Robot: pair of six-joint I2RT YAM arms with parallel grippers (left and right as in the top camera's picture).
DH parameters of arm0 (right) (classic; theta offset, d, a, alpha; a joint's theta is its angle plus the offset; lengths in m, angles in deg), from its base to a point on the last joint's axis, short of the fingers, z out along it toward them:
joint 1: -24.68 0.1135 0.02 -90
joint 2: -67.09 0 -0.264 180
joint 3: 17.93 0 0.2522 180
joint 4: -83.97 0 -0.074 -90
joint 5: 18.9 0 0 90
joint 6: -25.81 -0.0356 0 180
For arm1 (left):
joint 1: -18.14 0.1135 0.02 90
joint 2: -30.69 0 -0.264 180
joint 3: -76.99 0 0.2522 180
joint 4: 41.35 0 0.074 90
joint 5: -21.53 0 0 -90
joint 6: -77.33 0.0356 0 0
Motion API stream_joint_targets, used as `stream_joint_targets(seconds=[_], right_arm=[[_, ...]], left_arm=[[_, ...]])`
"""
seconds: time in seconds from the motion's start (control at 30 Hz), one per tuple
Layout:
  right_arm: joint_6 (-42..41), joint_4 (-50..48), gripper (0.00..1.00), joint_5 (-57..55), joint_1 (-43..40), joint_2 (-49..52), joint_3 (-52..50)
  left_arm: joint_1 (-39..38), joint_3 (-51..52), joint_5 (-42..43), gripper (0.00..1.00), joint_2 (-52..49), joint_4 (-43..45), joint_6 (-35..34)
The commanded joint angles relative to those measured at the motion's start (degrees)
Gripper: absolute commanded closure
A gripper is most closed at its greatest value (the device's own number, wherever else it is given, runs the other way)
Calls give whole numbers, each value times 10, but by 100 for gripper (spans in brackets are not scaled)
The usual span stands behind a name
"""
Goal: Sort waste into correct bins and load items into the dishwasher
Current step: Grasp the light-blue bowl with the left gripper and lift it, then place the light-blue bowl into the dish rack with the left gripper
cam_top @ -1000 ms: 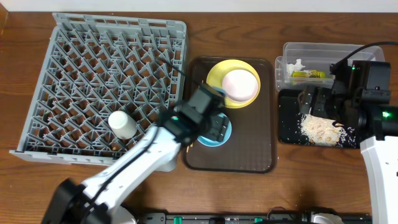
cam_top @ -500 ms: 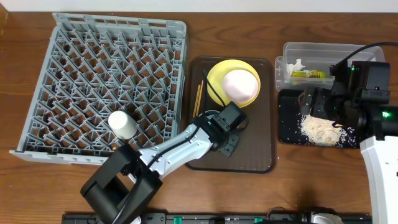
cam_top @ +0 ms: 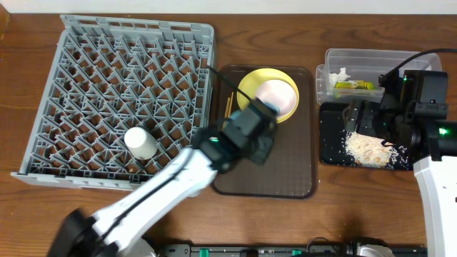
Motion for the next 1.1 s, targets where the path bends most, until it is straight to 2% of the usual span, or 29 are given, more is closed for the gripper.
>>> stream_joint_targets(seconds=[0.0,0.13,0.33,0.47,0.6,0.7,0.8,1.07], right_arm=[[-8,2,14,-5,-2,-4,9],[-8,2,14,-5,-2,-4,9],[-8,2,14,-5,-2,-4,9],[-8,2,14,-5,-2,-4,9],[-8,2,14,-5,-2,-4,9],[-8,2,14,-5,-2,-4,9],[-8,3,14,-5,-2,-4,9],[-8,4,14,-5,-2,-4,9]], left_arm=[[74,-21,40,94,73,-3,19],[192,-21,166,94,103,-3,37],[384,-21,398,94,77,15,42],[477,-21,490,94,38,40,38],[525,-20,568,94,-9,51,38],[555,-20,648,94,-56,85,33],[582,-20,692,94,-98,128,12],[635,-20,714,94,-140,182,-14]])
